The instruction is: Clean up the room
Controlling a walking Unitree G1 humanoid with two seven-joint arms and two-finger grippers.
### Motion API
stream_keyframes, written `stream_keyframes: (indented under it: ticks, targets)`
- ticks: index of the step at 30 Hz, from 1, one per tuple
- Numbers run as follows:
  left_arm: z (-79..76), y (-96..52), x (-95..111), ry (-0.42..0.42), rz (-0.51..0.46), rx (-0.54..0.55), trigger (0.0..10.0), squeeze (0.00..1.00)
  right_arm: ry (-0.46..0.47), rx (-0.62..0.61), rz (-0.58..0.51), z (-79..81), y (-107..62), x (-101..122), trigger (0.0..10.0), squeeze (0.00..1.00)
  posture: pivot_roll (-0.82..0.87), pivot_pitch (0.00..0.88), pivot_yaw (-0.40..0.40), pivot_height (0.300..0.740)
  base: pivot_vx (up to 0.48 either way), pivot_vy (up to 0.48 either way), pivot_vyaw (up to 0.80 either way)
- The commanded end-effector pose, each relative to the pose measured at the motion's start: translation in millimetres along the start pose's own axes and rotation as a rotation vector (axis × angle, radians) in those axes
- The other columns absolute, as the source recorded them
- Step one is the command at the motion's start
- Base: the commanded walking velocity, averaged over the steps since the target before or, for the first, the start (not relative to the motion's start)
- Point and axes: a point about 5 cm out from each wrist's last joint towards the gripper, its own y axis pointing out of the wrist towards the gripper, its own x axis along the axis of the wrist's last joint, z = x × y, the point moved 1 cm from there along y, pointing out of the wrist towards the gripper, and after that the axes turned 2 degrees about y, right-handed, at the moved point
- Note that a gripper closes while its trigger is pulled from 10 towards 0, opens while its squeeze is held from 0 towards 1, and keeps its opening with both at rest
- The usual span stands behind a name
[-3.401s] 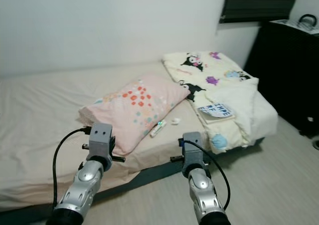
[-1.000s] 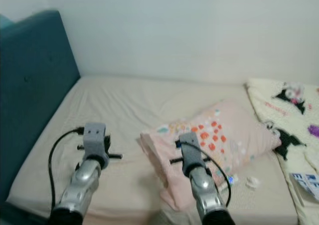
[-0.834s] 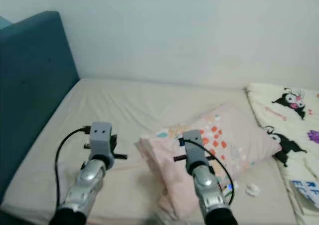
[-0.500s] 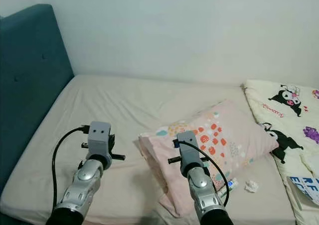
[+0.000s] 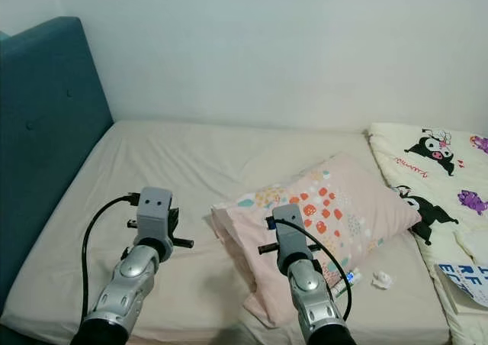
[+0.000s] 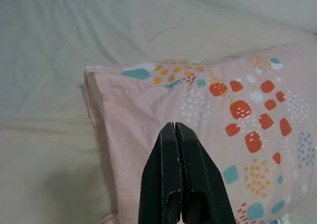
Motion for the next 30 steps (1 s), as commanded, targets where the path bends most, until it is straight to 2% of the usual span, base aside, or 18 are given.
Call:
stream_keyframes:
  ticks: [1, 20, 23, 30]
  targets:
    - [-4.4, -0.6, -6.4, 0.01, 0.033, -0.019, 10.0, 0.0, 0.016, -0.024, 0.0, -5.1, -0.3, 1.3, 10.0, 0.0, 0.03, 0.0, -0.064, 0.74, 0.0, -0.48, 0.0]
    - [-3.0, 0.2, -6.6, 0.014, 0.04, -0.02, 10.0, 0.0, 0.025, -0.031, 0.002, -5.1, -0.4, 1.7, 10.0, 0.0, 0.03, 0.0, -0.059, 0.74, 0.0, -0.48, 0.0]
    - [-3.9, 0.6, -9.0, 0.011, 0.066, -0.032, 10.0, 0.0, 0.025, -0.033, 0.003, -5.5, -0.6, 1.3, 10.0, 0.0, 0.03, 0.0, -0.059, 0.74, 0.0, -0.377, 0.0]
    - [-5.4, 1.1, -13.5, -0.032, 0.112, -0.043, 10.0, 0.0, 0.024, -0.036, 0.002, -6.1, -0.5, 1.6, 10.0, 0.0, 0.03, 0.0, -0.059, 0.74, 0.0, 0.372, 0.0]
